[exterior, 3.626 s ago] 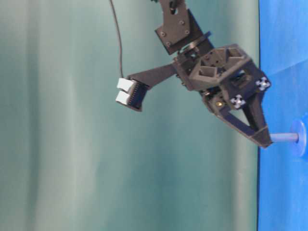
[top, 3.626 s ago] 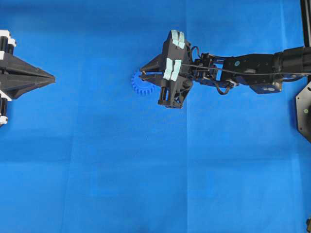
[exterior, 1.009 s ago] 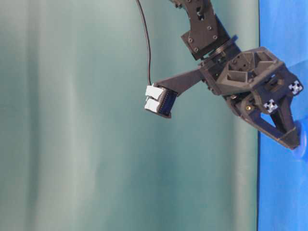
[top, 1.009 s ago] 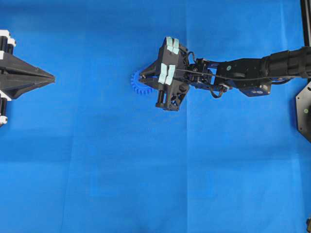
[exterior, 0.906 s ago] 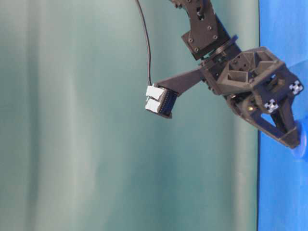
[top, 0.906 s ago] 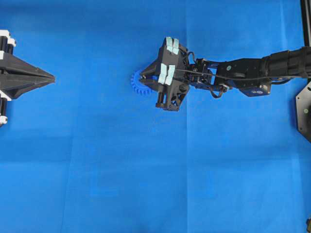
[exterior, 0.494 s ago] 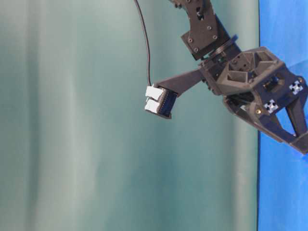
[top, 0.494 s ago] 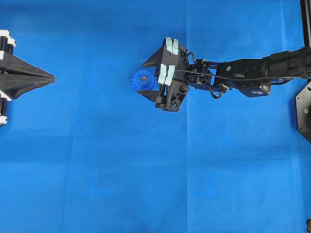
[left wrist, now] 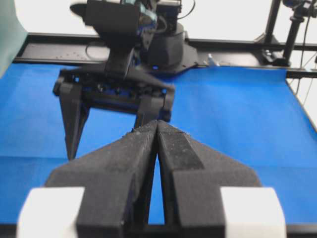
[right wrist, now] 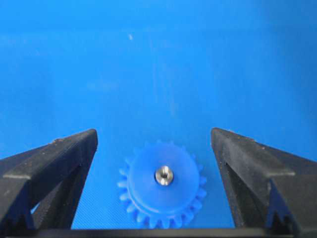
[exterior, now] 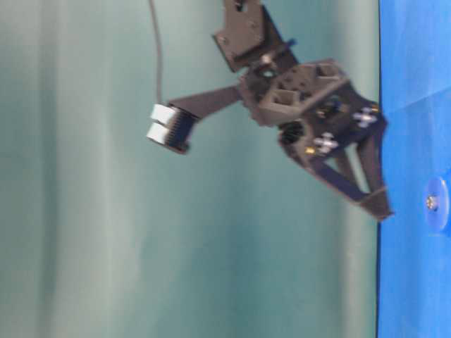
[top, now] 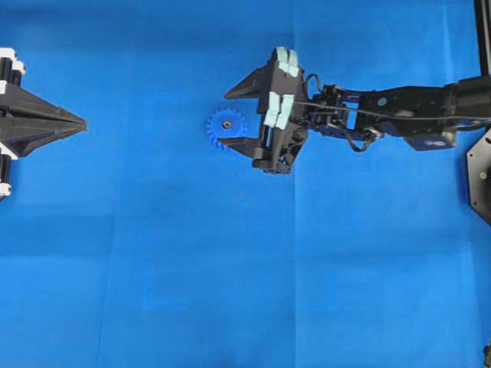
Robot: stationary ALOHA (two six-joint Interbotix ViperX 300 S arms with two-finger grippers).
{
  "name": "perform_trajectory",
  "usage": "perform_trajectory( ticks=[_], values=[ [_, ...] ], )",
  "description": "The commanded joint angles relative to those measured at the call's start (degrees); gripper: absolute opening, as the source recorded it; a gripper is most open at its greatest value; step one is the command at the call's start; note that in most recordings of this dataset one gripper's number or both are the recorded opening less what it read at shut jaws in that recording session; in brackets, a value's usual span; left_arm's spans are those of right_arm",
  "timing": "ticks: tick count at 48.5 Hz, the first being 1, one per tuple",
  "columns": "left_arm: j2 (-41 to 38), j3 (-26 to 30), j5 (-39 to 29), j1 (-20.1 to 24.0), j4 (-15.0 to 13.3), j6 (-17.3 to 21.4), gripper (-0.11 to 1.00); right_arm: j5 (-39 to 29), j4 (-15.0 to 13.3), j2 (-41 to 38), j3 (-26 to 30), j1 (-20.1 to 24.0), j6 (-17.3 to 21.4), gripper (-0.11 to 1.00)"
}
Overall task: Insert the shaft placed at a random location into the center hole of the small gear at another random location.
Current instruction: 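Open the right gripper and raise it away from the gear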
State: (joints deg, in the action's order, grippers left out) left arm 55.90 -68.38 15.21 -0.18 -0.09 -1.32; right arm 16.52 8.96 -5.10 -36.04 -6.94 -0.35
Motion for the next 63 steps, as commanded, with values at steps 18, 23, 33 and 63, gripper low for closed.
perform_trajectory(
  ticks=[18,23,33,63],
  values=[
    [0.0,0.62,0.35,0.09,0.0,-0.09,0.0,-0.79,0.18,6.33,-0.18,0.79,-0.26,0.84],
    [0.7,0.62,-0.18,0.09,0.0,-0.09,0.0,-0.88,0.18,6.86,-0.88,1.05,-0.18,0.84],
    [3.25,0.53,-3.08,0.0,0.0,-0.18,0.0,-1.14,0.53,10.02,-5.27,1.14,0.09,0.84],
    [4.66,0.18,-4.48,0.09,0.0,-1.32,0.0,0.7,1.58,27.86,-21.62,1.58,0.09,0.84]
  ],
)
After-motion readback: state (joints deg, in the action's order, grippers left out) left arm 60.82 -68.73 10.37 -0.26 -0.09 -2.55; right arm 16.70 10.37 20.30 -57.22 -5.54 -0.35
